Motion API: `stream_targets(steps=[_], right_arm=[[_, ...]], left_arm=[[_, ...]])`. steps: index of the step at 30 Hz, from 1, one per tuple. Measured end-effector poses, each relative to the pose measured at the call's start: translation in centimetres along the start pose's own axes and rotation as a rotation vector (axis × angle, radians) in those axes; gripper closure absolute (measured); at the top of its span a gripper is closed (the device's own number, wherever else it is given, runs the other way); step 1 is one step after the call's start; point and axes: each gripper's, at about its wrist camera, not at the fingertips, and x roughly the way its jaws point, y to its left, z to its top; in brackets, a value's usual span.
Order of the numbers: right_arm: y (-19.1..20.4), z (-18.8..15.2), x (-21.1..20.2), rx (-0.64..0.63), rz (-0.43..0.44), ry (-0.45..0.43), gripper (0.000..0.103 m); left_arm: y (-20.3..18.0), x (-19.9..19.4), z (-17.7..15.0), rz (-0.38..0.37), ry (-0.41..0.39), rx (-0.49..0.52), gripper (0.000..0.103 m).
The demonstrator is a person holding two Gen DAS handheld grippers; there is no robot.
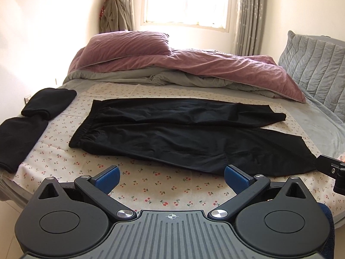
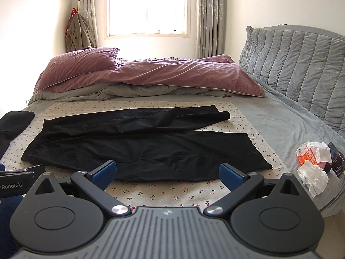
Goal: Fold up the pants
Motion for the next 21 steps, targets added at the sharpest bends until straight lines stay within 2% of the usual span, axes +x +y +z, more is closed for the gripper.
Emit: stream_targets(steps=[21], right_arm=[[-0.1,0.33,-0.17,0.013,-0.015,0.004,0.015]], left_arm=[[-0.08,0.32,-0.03,0.012,0.01,0.004,0.0]])
